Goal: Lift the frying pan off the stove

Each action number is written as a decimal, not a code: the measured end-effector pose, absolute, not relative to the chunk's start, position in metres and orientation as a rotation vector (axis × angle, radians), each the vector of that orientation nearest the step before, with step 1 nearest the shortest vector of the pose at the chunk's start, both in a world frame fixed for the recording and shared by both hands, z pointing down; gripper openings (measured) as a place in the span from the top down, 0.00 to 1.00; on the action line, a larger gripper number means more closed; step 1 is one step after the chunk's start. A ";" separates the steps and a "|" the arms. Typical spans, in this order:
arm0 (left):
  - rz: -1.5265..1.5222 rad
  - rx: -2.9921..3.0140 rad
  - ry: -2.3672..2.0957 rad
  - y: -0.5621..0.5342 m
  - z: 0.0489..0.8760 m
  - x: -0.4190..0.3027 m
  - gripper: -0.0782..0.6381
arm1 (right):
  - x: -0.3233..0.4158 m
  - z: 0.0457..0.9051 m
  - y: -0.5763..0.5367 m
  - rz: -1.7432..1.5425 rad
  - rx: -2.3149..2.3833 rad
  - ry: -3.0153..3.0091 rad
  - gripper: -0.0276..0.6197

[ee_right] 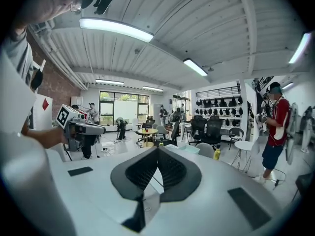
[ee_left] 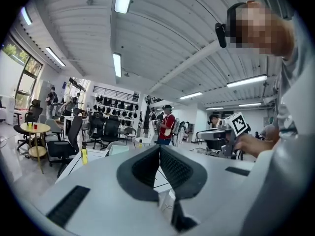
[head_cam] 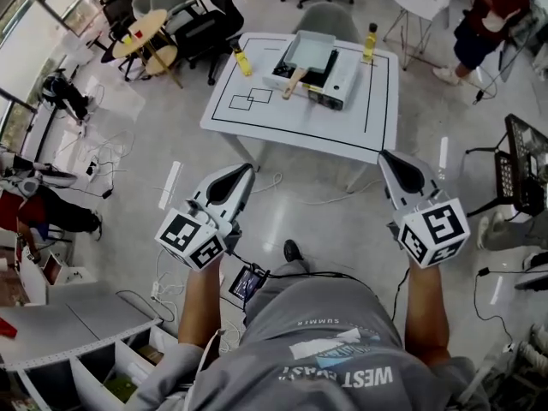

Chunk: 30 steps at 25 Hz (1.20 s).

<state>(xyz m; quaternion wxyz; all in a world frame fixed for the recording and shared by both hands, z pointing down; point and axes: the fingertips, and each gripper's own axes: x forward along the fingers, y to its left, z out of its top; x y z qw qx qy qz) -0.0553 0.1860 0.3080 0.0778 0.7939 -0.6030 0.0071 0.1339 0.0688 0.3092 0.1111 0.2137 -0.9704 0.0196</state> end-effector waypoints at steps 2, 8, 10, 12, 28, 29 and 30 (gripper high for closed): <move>0.024 2.403 -1.767 0.173 0.306 -0.070 0.89 | 0.122 0.309 0.061 0.068 0.668 -2.838 0.94; 0.008 2.468 -1.657 0.139 0.310 -0.108 0.89 | 0.089 0.309 0.043 0.059 0.779 -2.798 0.94; -0.003 2.490 -1.614 0.134 0.314 -0.116 0.89 | 0.083 0.308 0.041 0.055 0.820 -2.783 0.94; -0.007 2.507 -1.581 0.131 0.317 -0.123 0.89 | 0.077 0.306 0.041 0.045 0.851 -2.771 0.94; -0.063 2.408 -1.633 0.126 0.342 -0.169 0.89 | 0.035 0.307 0.007 0.021 0.797 -2.744 0.94; -0.061 2.395 -1.653 0.127 0.340 -0.172 0.89 | 0.031 0.306 0.003 0.021 0.781 -2.753 0.94; -0.059 2.382 -1.672 0.127 0.338 -0.175 0.89 | 0.027 0.306 -0.002 0.021 0.766 -2.762 0.94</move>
